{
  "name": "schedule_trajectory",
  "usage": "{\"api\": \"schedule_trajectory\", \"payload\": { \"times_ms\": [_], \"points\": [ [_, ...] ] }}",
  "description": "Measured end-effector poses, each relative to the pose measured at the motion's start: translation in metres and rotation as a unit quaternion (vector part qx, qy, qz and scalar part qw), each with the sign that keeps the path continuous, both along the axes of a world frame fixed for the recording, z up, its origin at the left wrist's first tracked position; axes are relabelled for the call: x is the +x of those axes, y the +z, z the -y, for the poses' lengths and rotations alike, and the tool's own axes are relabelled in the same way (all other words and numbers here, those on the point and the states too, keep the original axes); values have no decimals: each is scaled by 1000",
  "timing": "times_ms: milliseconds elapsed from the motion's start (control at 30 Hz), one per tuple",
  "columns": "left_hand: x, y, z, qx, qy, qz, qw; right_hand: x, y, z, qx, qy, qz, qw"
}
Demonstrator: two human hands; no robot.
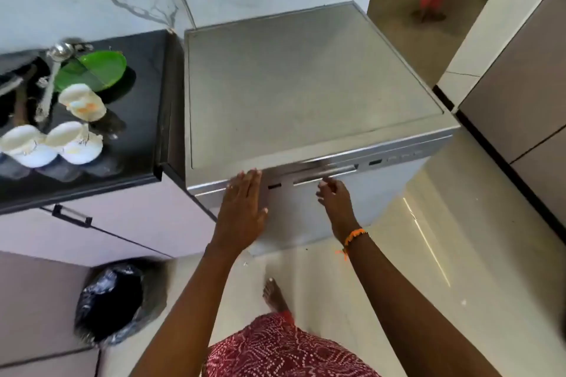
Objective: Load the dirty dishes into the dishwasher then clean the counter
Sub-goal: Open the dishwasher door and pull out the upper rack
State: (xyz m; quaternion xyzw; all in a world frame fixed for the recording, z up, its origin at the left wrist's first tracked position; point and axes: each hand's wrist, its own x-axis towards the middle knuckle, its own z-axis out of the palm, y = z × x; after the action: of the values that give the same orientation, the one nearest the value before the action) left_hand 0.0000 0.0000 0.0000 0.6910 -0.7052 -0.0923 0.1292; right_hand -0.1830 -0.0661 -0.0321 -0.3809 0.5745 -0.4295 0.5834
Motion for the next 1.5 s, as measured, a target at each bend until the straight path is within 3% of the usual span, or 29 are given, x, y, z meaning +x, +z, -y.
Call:
{"api": "schedule_trajectory", "payload": {
  "times_ms": [100,167,333,433,500,700,833,1067,1200,1267,1367,1500],
  "points": [
    [6,2,-5,19,-2,36,999,-1,6,13,64,-49,118,990],
    [9,4,-5,32,-8,49,998,-1,6,22,61,-37,123,990],
    [18,3,-1,27,-20,72,997,9,2,33,20,24,10,999],
    [22,-2,-1,26,-34,81,996,15,-1,39,69,-88,201,973],
    [25,-6,-1,21,-43,84,995,18,-1,41,67,-116,228,964],
    [29,-11,-4,34,-55,95,993,22,0,41,61,-121,145,980],
    [30,-10,-10,31,-53,85,994,24,4,30,121,-199,178,956],
    [13,-30,-60,129,-58,-40,989,-18,-21,-74,191,-252,38,948],
    [-6,-36,-94,173,-76,-54,980,-51,-26,-133,203,-231,-158,938],
    [-18,-40,-114,204,-78,-34,975,-62,-31,-157,140,-196,-266,933],
    [-40,-52,-155,256,-80,-21,963,-78,-44,-189,-38,-64,-461,884],
    [-66,-77,-213,324,-78,-19,943,-86,-73,-231,-143,168,-535,815]
  ]
}}
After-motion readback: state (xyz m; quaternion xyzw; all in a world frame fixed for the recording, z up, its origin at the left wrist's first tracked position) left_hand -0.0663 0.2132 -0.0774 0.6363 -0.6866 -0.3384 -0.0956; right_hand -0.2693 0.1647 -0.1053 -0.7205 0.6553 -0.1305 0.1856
